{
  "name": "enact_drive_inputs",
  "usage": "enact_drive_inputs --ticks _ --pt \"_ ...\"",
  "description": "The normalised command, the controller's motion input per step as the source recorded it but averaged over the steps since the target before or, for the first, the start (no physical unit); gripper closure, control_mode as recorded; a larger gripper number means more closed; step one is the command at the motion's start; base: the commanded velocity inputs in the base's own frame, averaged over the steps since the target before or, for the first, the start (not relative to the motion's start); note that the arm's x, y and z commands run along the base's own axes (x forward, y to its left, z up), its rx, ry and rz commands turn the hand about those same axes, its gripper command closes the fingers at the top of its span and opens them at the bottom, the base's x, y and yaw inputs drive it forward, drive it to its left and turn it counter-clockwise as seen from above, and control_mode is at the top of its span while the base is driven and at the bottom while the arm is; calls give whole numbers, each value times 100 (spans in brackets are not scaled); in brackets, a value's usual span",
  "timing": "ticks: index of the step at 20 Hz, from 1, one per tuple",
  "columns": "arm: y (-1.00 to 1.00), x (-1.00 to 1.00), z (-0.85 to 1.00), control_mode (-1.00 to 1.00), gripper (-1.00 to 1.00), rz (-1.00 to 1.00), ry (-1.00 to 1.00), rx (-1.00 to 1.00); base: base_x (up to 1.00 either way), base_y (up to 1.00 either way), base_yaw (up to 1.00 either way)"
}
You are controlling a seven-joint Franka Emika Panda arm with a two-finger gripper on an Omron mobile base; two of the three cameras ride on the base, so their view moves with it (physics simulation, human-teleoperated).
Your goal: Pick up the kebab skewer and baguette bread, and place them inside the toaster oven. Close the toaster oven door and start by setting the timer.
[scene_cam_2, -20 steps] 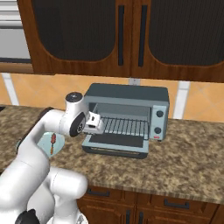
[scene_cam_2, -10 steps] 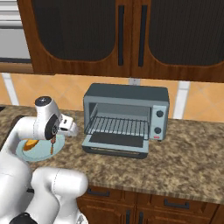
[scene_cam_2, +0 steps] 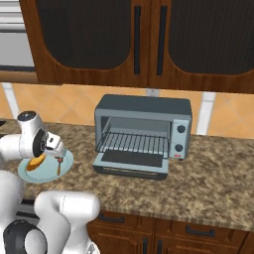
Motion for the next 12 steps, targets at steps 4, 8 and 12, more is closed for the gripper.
enact_drive_inputs --ticks 4,8,12 --pt "56 12 0 -100 -100 0 21 5 0 0 0" --pt "54 30 0 -100 -100 0 12 0 0 0 0" --pt "37 29 -3 -100 -100 0 7 0 0 0 0"
